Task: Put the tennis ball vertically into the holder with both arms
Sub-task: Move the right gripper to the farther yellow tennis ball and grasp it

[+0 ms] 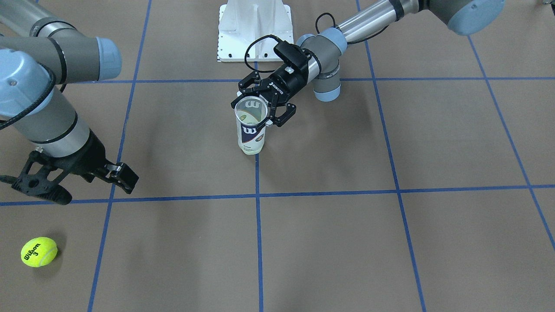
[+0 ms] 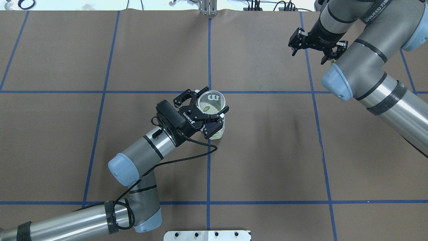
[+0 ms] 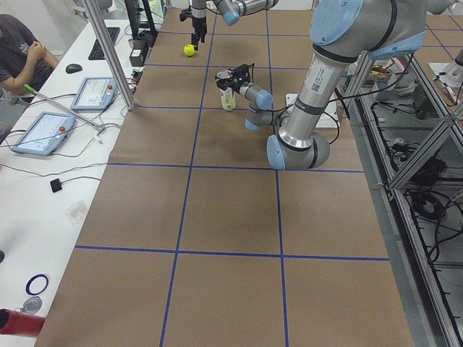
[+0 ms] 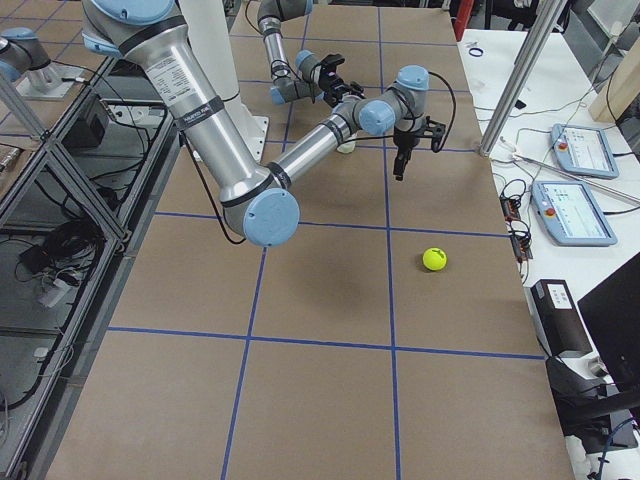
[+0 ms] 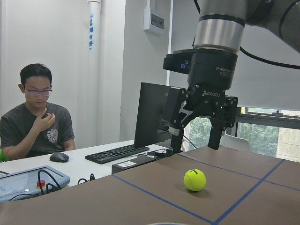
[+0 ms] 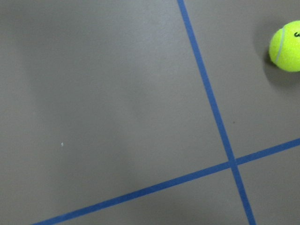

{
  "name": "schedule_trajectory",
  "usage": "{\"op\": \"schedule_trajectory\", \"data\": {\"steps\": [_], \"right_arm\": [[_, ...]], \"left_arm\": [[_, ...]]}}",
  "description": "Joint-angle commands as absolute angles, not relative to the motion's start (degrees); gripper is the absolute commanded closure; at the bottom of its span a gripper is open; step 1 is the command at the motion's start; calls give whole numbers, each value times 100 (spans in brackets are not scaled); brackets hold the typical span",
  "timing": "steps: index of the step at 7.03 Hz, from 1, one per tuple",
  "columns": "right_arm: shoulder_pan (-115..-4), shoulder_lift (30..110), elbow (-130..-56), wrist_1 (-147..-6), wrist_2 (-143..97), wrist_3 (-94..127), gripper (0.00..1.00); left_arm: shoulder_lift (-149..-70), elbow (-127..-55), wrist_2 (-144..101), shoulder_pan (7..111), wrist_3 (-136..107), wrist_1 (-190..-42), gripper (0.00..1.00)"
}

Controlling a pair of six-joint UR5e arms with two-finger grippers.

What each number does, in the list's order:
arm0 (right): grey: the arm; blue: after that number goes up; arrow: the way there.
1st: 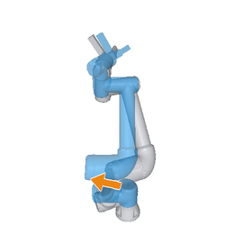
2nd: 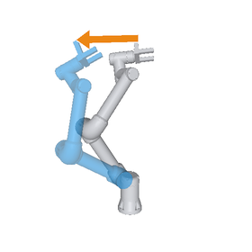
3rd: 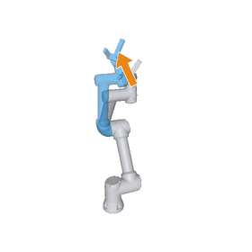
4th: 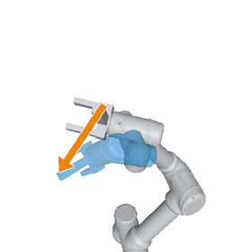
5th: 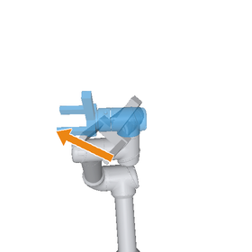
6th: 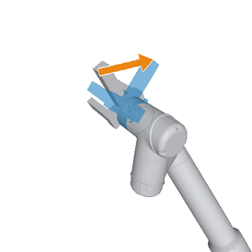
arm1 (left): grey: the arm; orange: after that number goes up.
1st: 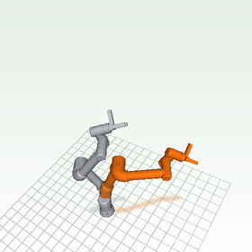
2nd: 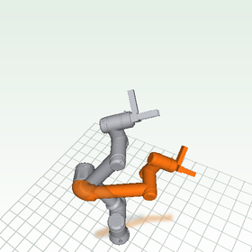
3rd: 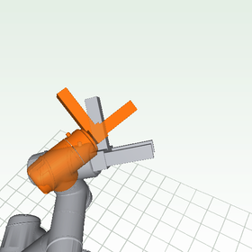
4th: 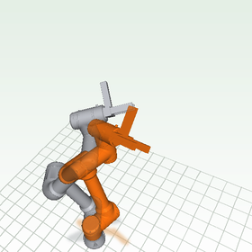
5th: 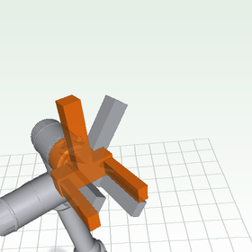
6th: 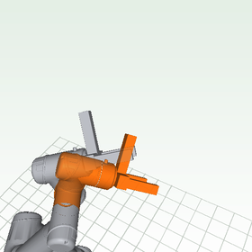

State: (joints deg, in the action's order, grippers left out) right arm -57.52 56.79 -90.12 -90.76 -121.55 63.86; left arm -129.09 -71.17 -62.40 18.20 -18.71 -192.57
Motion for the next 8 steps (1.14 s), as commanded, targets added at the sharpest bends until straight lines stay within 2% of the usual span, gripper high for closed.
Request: {"op": "schedule_trajectory", "data": {"steps": [1, 4, 6, 8], "right_arm": [[-6238, 5686, -7731, -8090, -12314, 5718, 2], [-6407, 5696, -6981, -7981, -11772, 5010, 3], [-6355, 5704, -6305, -7009, -11716, 5010, 3], [-6153, 5704, -6126, -6952, -11383, 5018, 3]], "left_arm": [[-12902, -7137, -6240, 1819, -1872, -19257, 11], [-12885, -7128, -6249, 1819, -1872, -19257, 11], [-12885, -7119, -6249, 1819, -1872, -19257, 10], [-12876, -7119, -6249, 1819, -1872, -19257, 10]]}}
